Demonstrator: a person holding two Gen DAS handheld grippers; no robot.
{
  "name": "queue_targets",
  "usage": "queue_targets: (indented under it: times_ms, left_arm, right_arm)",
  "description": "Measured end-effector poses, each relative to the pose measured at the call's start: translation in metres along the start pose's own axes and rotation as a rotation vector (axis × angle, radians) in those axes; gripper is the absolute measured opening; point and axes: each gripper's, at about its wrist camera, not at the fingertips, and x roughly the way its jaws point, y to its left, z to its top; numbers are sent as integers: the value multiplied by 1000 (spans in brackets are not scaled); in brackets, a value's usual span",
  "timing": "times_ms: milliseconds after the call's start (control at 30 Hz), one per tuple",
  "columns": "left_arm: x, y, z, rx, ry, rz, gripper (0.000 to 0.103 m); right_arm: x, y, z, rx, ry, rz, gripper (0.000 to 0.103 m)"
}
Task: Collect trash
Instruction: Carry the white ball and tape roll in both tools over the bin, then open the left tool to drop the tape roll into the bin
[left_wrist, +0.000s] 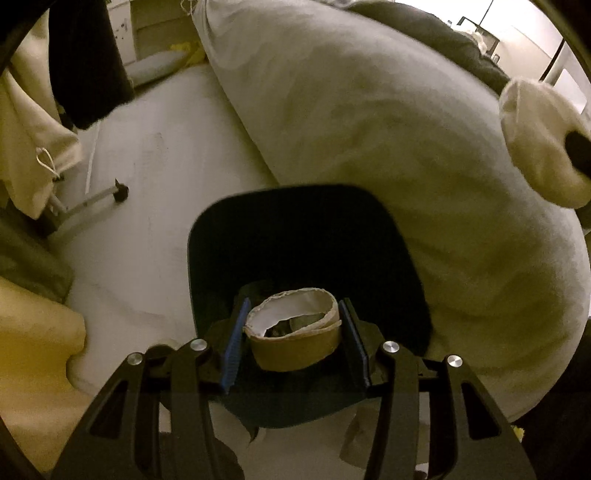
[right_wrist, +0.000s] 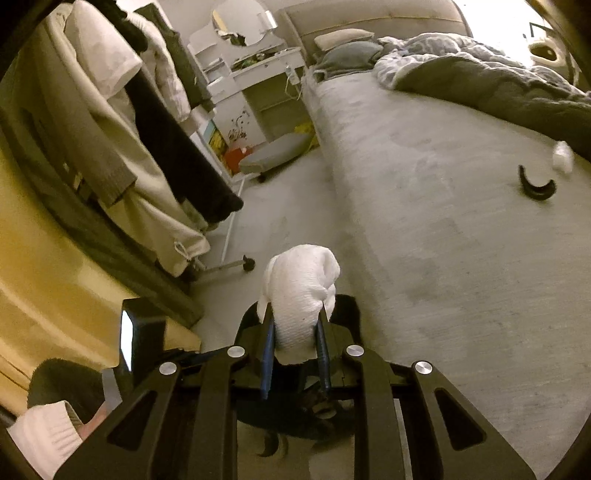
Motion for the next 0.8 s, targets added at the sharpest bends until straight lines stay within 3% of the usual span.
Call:
queue_targets:
  times_ms: [233,333,533,800]
  left_arm:
    - [21,5,-10,1,78,-30,53]
    - [23,9,-13,6,86,-37,59]
    - [10,23,-14,-21,55,-55,69]
    - [-18,40,-16,-32,-11,-47,70]
  right_arm:
    - [29,22,-9,-57,73,-10,20]
    - [40,26,-11,-73,101,-25,20]
    - [60,29,-16,-89,147,-61,20]
    - [84,32,-22,-96,199,-93,20]
